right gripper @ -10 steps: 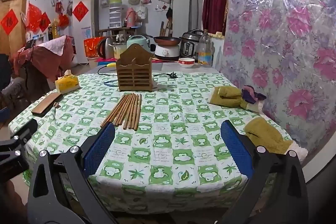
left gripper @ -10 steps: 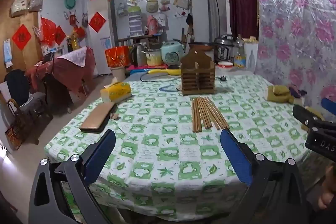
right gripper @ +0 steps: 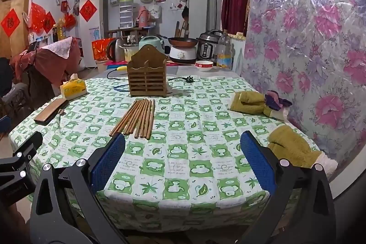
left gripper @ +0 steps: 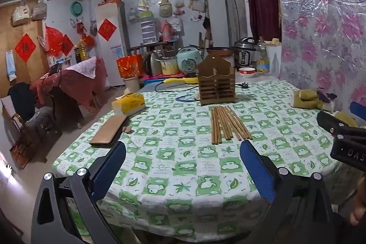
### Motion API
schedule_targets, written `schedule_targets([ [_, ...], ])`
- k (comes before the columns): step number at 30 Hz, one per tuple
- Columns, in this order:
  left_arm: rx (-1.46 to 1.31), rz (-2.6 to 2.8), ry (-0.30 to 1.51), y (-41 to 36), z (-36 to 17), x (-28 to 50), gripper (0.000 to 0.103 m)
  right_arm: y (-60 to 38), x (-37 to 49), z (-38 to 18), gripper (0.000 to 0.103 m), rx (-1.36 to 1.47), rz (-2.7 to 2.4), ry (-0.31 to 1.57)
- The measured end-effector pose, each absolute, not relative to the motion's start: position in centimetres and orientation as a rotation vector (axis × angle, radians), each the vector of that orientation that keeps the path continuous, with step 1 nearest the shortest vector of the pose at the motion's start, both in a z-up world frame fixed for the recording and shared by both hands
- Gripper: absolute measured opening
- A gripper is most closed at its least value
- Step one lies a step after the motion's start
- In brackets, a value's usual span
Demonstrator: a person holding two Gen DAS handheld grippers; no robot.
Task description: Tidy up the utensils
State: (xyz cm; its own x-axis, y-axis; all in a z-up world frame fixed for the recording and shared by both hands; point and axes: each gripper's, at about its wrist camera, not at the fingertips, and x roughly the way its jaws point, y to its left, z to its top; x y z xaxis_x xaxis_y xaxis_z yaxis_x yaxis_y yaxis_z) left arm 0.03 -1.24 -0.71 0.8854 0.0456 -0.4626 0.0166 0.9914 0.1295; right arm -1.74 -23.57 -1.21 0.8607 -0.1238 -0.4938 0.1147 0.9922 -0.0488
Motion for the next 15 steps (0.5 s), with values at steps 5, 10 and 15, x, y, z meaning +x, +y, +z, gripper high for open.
schedule_targets([
  [5,0.148,0.051,0.47,-2.0,-0.8,-0.2,0.098,-23.7,-1.8,-1.2,0.097,-0.012,-0.121,0.524],
  [10,0.14,0.05,0.467,-1.8,-0.9,-0.3,0.098,-23.6,-1.9,-0.9,0.097,-0.021,-0.118,0.521],
  [15,0.123,0.052,0.457,-1.0,-0.6,-0.5,0.098,-23.6,-1.9,-0.9,0.097,-0.015,-0.116,0.518],
])
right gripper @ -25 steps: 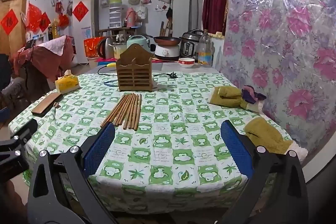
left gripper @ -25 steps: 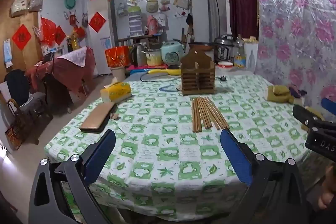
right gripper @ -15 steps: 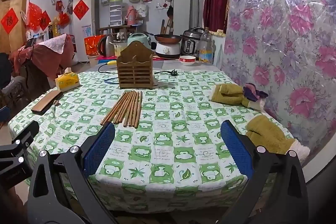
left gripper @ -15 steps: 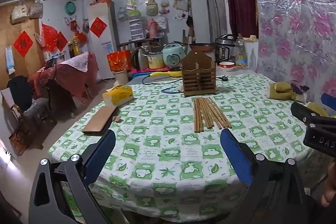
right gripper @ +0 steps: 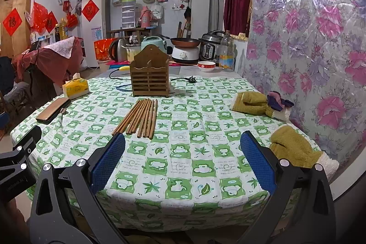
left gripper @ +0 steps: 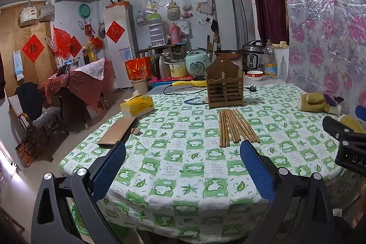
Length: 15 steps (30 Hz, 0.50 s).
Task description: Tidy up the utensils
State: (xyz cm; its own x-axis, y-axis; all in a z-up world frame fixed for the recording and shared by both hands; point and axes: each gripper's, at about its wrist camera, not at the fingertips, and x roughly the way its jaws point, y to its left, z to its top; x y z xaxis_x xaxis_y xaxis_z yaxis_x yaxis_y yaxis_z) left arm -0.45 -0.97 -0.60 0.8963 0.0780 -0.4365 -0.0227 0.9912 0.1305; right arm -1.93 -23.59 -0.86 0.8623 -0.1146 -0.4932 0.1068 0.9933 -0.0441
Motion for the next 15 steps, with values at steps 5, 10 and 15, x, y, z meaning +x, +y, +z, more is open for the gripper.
schedule_targets([
  [5,0.108,0.052,0.463,-0.62,-0.5,-0.3,0.098,-23.62,-2.03,-0.67,0.097,-0.014,-0.115,0.516],
  [10,0.107,0.056,0.465,-0.39,-0.57,-0.25,0.098,-23.66,-2.09,-0.56,0.097,-0.014,-0.112,0.515],
  [15,0.106,0.056,0.465,-0.38,-0.59,-0.25,0.098,-23.63,-2.1,-0.49,0.097,-0.015,-0.111,0.515],
])
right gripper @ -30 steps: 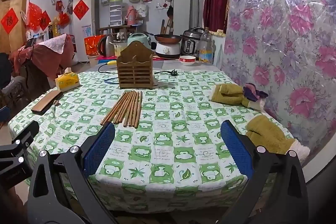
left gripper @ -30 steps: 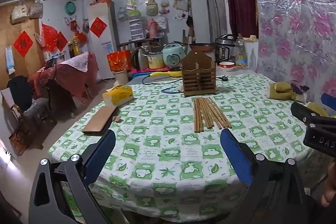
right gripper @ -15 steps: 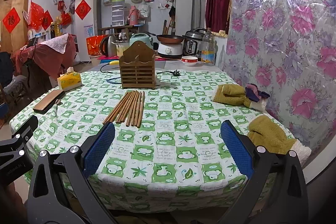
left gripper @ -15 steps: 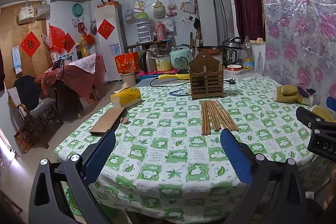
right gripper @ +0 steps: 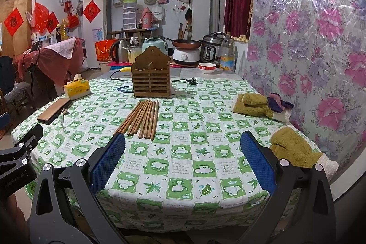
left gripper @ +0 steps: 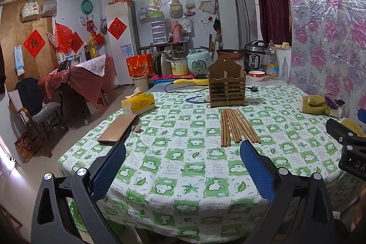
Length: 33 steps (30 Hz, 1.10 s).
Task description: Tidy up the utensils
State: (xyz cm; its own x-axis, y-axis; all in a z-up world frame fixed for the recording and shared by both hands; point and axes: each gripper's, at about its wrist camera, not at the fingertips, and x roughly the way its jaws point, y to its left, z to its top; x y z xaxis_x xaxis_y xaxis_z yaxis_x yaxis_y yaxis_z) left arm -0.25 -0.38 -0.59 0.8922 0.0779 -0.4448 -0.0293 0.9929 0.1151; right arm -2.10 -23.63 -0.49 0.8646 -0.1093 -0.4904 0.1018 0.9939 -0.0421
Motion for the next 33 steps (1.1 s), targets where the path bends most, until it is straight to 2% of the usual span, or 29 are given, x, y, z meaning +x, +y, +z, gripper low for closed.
schedule_targets([
  [33,0.098,0.057,0.475,-0.14,-0.91,-0.18,0.098,-23.38,-2.21,-0.5,0.097,-0.018,-0.109,0.515],
])
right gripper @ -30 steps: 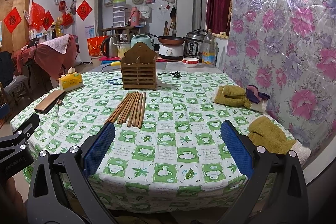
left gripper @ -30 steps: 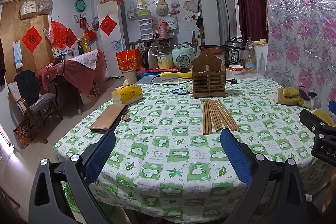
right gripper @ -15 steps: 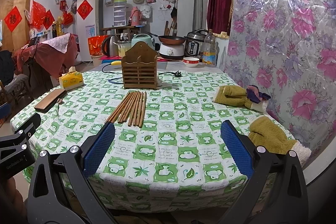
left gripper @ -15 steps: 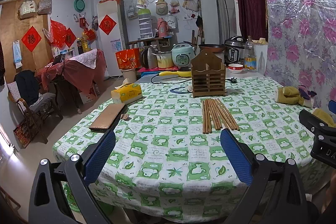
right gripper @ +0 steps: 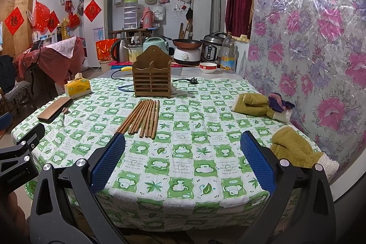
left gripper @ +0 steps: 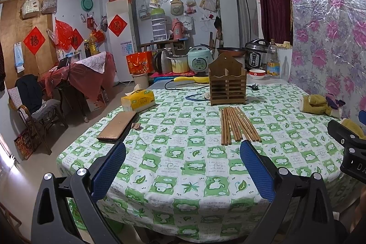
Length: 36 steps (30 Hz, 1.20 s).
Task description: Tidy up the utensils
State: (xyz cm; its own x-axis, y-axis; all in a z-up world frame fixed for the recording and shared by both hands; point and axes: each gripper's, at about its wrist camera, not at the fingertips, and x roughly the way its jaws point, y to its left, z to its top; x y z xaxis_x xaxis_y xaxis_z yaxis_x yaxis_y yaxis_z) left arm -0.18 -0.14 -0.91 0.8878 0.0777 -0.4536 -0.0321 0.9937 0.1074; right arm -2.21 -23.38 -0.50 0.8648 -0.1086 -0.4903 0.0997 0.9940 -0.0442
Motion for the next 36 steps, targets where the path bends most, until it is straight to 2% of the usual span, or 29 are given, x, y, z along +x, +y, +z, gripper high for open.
schedule_targets([
  [23,0.102,0.055,0.494,-0.3,-1.8,0.1,0.098,-23.2,-2.0,-0.9,0.097,-0.02,-0.104,0.526],
  [29,0.081,0.026,0.584,0.3,-3.8,2.5,0.098,-24.4,-0.6,-2.2,0.097,-0.006,-0.123,0.563],
  [36,0.084,-0.007,0.743,0.8,-8.5,7.1,0.098,-26.2,3.8,-7.1,0.097,0.026,-0.106,0.724],
])
